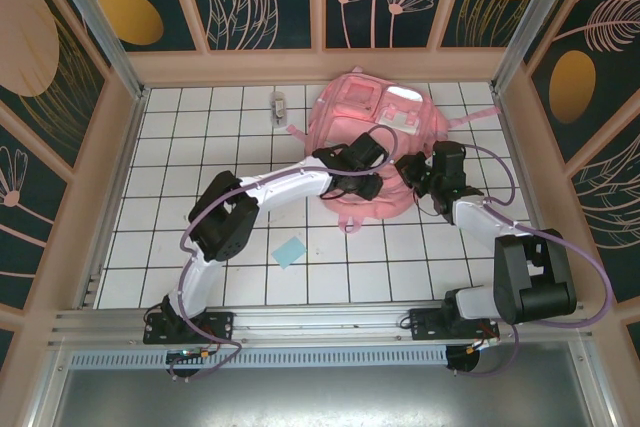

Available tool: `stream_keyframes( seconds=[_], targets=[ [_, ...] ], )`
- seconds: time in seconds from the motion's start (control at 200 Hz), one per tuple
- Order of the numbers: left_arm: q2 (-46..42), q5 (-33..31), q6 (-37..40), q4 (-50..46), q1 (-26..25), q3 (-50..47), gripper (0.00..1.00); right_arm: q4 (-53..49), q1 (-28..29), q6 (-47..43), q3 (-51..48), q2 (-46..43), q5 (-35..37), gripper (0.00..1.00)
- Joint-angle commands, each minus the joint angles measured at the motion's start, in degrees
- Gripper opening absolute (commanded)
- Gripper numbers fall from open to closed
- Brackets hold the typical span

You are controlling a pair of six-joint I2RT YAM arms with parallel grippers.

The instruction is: Pack the student bag

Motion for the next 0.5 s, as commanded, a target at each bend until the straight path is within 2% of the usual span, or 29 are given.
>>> stream_keyframes(
  seconds=[0.0, 0.025, 0.15, 0.27, 0.39, 0.495],
  targets=[
    [1.53, -6.0, 0.47, -0.21, 1.01, -0.99, 0.08, 1.6, 1.16, -0.36, 3.41, -2.61, -2.55, 0.0],
    [0.85, -5.24, 0.61, 0.51, 1.01, -1.73, 0.0, 1.01, 1.02, -0.95, 3.43, -2.69, -2.18, 0.0],
    [-3.47, 1.27, 3.11, 3.02, 2.26, -6.51, 0.0, -1.51, -0.95, -4.11, 3.26, -3.03, -1.49, 0.0],
    [-7.6, 6.99, 5.54, 2.58, 7.27, -12.69, 0.0, -4.21, -3.76, -8.07, 3.25, -3.86, -1.21, 0.0],
    [-11.22, 4.53, 7.49, -0.52, 12.84, -17.21, 0.0, -5.67, -6.57, -10.65, 3.26, -4.19, -0.92, 0.0],
    [-13.19, 1.79, 8.63, -1.52, 15.49, -18.47, 0.0, -5.59, -8.06, -11.39, 3.45, -3.8, -1.49, 0.0]
  ],
)
